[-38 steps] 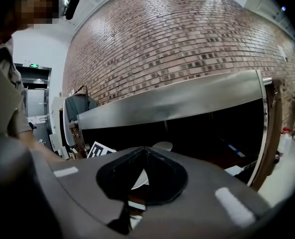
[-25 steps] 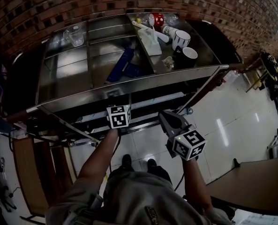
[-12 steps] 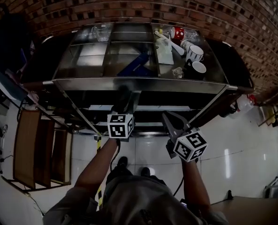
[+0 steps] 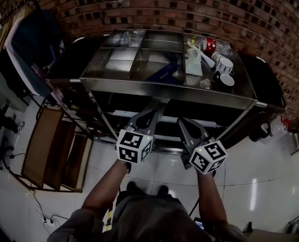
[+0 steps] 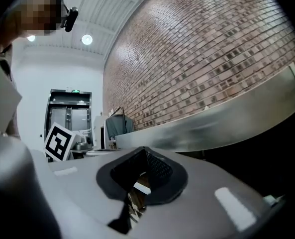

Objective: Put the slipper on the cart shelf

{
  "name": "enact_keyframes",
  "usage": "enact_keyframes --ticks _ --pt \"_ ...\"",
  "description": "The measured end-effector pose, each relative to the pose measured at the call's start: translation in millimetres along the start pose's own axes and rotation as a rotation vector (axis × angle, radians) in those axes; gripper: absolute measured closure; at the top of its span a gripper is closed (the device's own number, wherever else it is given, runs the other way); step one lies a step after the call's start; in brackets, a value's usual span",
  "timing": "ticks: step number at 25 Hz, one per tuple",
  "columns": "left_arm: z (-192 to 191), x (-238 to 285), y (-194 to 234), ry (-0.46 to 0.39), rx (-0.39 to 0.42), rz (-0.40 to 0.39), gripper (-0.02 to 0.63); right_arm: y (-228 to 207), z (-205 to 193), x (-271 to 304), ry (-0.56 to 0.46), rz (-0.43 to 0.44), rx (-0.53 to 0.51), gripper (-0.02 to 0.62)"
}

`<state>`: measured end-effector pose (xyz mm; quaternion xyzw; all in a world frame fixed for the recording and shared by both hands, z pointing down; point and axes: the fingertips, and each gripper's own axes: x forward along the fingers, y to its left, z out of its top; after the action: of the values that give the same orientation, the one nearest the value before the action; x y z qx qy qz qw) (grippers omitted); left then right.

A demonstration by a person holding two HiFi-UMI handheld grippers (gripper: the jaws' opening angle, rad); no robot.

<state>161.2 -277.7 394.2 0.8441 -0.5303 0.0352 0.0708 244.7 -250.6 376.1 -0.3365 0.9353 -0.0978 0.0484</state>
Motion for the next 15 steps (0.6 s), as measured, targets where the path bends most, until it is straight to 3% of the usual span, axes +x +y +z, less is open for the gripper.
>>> enact_keyframes --ticks 8,15 --pt "6.6 -26.8 17.3 0.025 -0.015 -0.061 0.598 34.9 1.4 36.3 0.037 -0.025 -0.062 0.595" --pt "-3.7 -32.0 31.5 0.061 -0.004 -0.095 0.598 50.9 -10.9 54.0 0.070 -0.023 -0.052 0.595"
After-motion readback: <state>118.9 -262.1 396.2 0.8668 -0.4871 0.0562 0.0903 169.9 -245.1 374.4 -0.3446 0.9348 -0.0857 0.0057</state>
